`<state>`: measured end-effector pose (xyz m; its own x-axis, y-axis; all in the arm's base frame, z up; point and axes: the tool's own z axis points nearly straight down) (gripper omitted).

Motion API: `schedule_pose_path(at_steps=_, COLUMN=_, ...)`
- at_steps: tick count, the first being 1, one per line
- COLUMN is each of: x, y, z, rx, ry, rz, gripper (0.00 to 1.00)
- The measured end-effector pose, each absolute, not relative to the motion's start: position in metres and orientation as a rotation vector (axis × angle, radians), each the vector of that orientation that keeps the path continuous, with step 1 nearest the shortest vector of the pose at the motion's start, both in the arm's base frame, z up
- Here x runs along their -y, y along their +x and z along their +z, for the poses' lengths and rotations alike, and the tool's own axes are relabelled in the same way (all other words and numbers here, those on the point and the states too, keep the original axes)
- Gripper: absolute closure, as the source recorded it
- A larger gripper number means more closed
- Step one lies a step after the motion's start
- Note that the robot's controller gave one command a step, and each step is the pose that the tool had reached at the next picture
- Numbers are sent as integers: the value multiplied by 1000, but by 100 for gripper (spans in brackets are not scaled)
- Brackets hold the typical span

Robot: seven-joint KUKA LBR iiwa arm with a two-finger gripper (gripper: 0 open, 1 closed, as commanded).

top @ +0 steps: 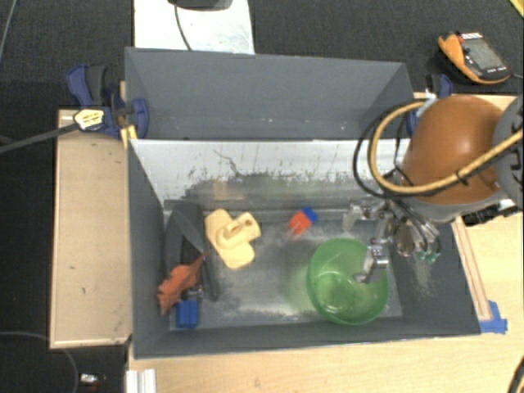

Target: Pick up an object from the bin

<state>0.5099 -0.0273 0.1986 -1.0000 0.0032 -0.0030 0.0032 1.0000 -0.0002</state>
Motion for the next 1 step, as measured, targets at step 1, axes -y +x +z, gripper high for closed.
schedule_pose_path(at_steps=1, x=27, y=510, z=199, rx=-3139, ry=4, rz=0, gripper=0)
